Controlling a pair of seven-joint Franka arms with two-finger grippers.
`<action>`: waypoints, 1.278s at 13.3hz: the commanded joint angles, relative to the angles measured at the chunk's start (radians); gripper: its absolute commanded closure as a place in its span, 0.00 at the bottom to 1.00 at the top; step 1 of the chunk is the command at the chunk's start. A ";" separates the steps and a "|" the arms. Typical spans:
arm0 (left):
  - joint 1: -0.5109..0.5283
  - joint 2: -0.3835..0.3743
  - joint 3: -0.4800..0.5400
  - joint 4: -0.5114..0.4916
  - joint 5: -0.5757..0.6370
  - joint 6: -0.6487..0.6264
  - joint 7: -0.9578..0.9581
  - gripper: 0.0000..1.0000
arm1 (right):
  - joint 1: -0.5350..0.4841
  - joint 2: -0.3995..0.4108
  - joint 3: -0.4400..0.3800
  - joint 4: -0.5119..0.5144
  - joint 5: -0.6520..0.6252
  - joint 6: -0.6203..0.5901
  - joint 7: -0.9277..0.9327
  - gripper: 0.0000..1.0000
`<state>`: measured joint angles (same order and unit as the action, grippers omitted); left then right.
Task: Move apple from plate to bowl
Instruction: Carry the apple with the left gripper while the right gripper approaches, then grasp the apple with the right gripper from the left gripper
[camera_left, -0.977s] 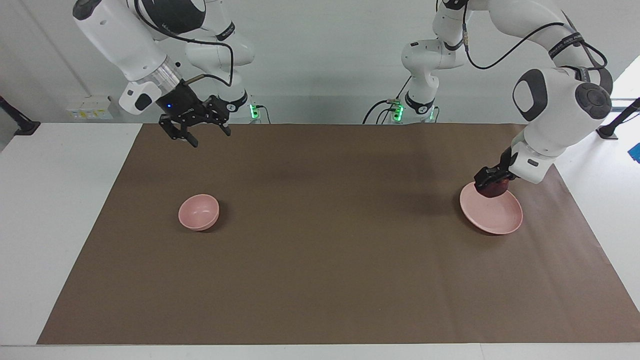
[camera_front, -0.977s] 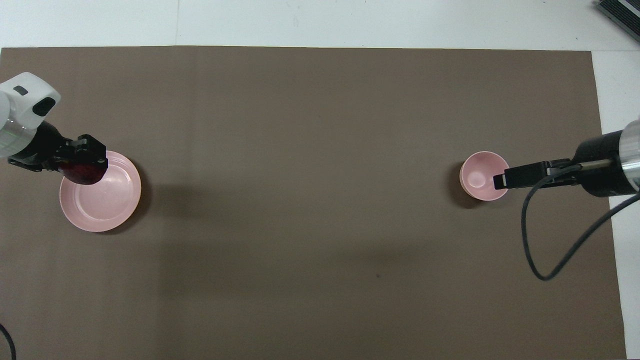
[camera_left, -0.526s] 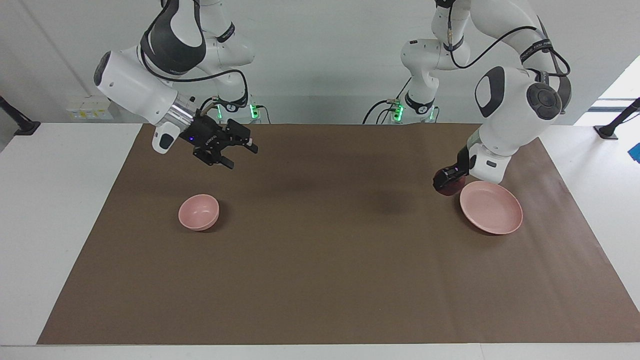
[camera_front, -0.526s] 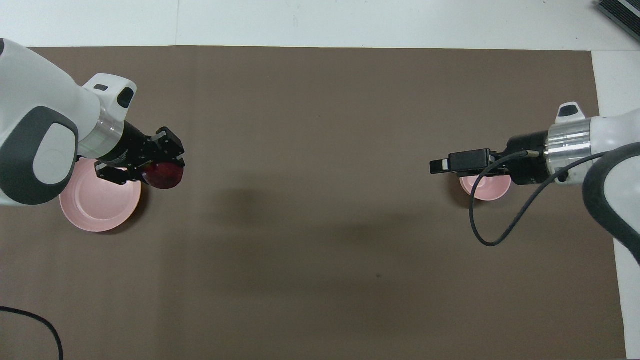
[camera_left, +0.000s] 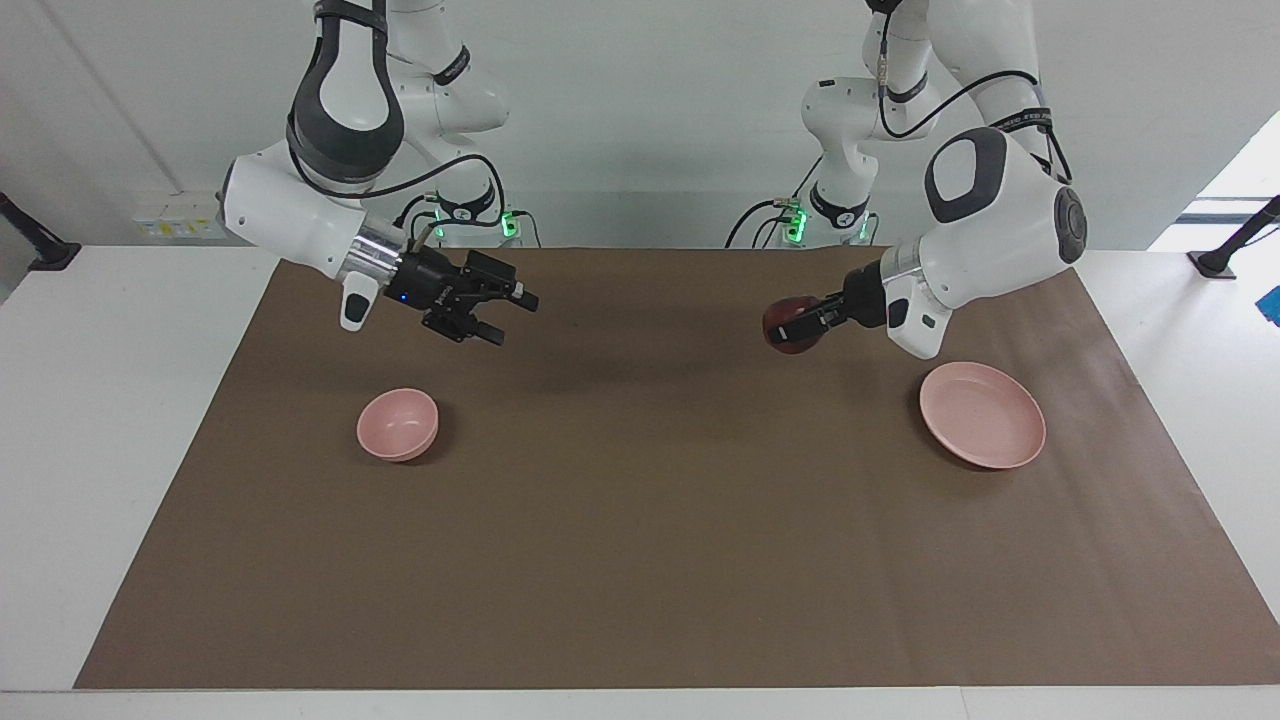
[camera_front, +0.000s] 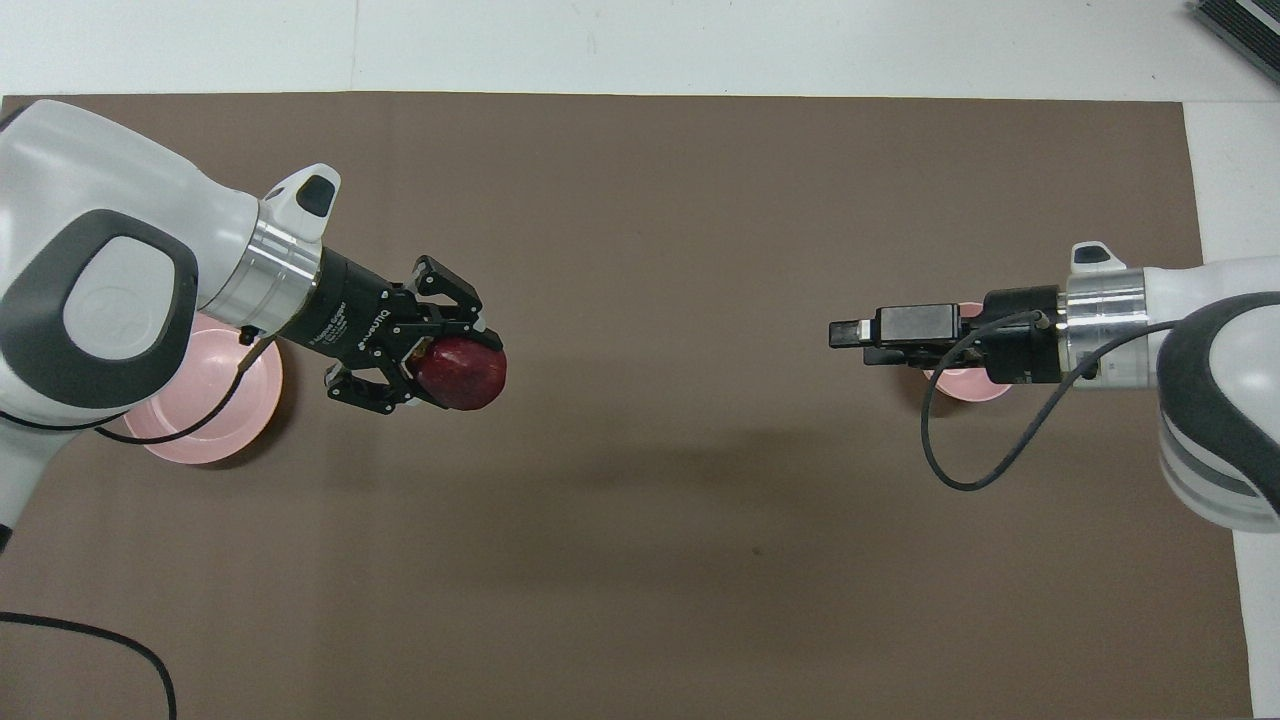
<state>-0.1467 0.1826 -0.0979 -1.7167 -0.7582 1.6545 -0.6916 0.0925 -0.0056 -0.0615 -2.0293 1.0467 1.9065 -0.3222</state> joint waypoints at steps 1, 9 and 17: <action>-0.040 -0.006 0.001 -0.055 -0.159 0.007 -0.026 1.00 | 0.003 -0.033 0.002 -0.042 0.074 0.008 -0.037 0.00; -0.198 0.018 -0.008 -0.115 -0.575 0.244 -0.209 1.00 | 0.095 -0.040 0.003 -0.052 0.138 -0.036 -0.006 0.00; -0.226 0.012 -0.097 -0.159 -0.816 0.401 -0.247 1.00 | 0.069 -0.051 0.002 -0.060 0.176 -0.121 0.018 0.00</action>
<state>-0.3523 0.2147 -0.1979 -1.8548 -1.5384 2.0281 -0.9218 0.1796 -0.0270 -0.0644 -2.0579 1.1942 1.7994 -0.3169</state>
